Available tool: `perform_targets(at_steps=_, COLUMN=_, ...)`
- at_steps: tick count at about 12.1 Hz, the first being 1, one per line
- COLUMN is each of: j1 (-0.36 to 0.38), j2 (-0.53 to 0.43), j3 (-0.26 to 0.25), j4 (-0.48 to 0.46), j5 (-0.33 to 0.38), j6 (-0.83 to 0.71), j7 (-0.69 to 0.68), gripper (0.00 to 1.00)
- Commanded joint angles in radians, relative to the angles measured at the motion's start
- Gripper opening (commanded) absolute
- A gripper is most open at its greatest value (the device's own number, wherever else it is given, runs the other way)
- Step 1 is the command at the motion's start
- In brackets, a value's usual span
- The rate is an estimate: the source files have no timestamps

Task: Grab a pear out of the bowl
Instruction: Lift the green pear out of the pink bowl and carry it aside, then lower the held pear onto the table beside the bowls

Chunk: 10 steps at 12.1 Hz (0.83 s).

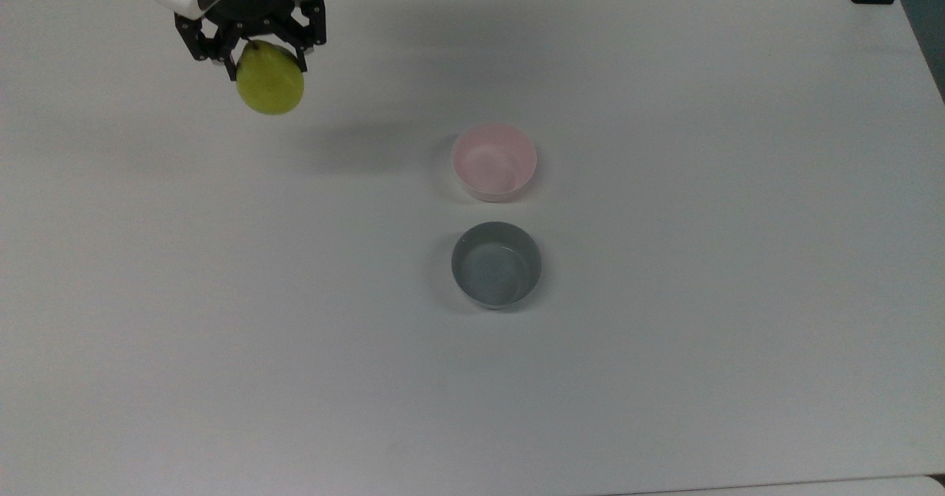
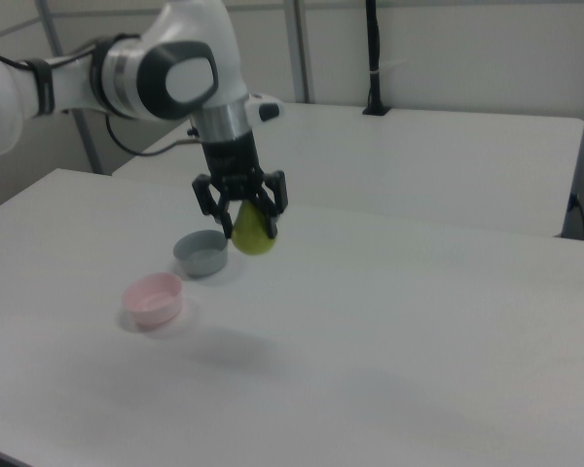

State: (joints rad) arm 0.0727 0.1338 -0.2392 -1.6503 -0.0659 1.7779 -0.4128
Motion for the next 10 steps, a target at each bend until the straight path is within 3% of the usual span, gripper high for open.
perform_targets(at_steps=1, j1=-0.011, j2=0.007, j3=-0.006, j4=-0.126, j5=0.012, j6=0.136, j7=-0.020, gripper=0.55)
perform_targets(at_steps=5, j1=-0.010, j2=0.085, j3=-0.006, j4=-0.207, j5=0.008, j6=0.288, j7=-0.011, gripper=0.55)
perform_targets(at_steps=10, j1=-0.010, j2=0.170, j3=-0.008, j4=-0.207, j5=0.008, j6=0.368, j7=-0.006, gripper=0.57)
